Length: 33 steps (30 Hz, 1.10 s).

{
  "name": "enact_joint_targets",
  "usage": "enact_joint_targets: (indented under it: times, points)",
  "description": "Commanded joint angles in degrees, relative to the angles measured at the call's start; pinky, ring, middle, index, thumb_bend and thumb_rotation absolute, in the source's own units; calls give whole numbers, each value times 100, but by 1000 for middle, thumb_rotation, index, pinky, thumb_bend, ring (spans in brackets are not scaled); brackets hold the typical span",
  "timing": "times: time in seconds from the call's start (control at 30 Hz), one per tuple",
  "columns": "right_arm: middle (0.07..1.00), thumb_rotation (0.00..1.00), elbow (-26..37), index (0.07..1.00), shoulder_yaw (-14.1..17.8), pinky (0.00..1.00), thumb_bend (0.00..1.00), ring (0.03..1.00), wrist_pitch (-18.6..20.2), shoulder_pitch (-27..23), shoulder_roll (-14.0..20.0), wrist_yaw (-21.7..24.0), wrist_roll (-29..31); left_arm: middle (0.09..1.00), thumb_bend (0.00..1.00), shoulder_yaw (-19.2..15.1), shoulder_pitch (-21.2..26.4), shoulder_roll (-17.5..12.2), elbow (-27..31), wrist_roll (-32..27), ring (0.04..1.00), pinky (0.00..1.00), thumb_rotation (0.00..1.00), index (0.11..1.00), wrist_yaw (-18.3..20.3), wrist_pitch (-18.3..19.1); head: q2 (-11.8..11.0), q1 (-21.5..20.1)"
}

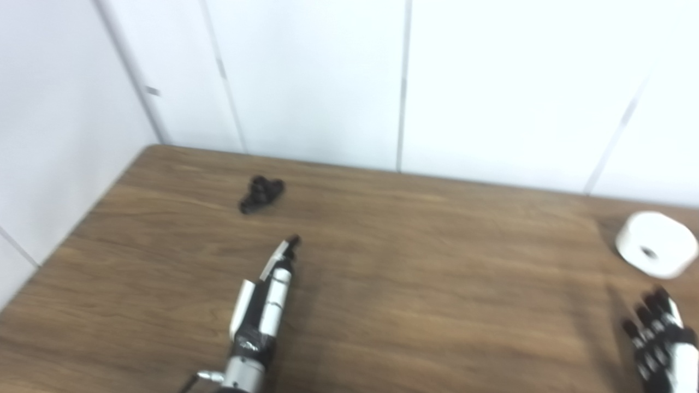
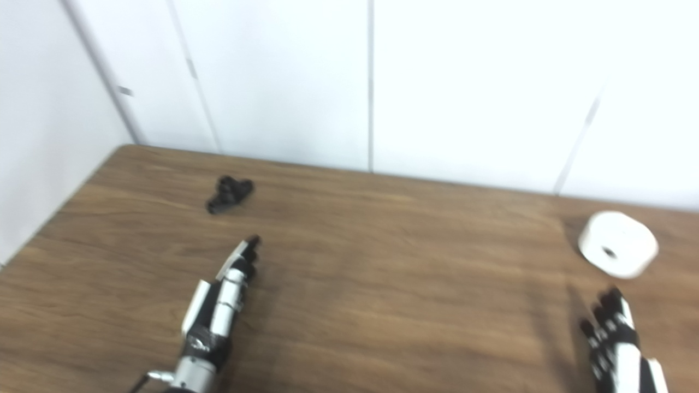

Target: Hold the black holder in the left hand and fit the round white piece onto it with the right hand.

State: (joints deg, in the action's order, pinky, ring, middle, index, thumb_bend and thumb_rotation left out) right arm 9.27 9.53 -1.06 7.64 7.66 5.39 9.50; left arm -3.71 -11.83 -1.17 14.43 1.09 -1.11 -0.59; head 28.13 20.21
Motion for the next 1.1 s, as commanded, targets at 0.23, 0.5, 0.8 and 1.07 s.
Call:
enact_joint_targets:
  times: [0.23,0.5,0.8,1.07]
  points:
    - [1000,1000,-382,1000,-35,1000,652,1000,-432,-74,180,128,40,1000,364,126,-229,103,-133,195,1000,1000,983,966,-142,-336,-196,88]
    - [995,1000,-535,1000,-52,1000,668,1000,-507,-106,160,159,94,1000,371,155,-228,117,-173,190,1000,1000,968,977,-176,-348,-284,53]
    - [968,1000,-473,982,-45,1000,677,989,-505,-81,147,116,49,984,467,163,-251,120,46,761,1000,1000,673,944,-382,-64,-232,-2]
    - [968,998,-501,975,-33,1000,715,985,-540,-85,147,125,76,968,675,24,-93,-126,590,1382,996,1000,374,927,-414,421,-207,-6]
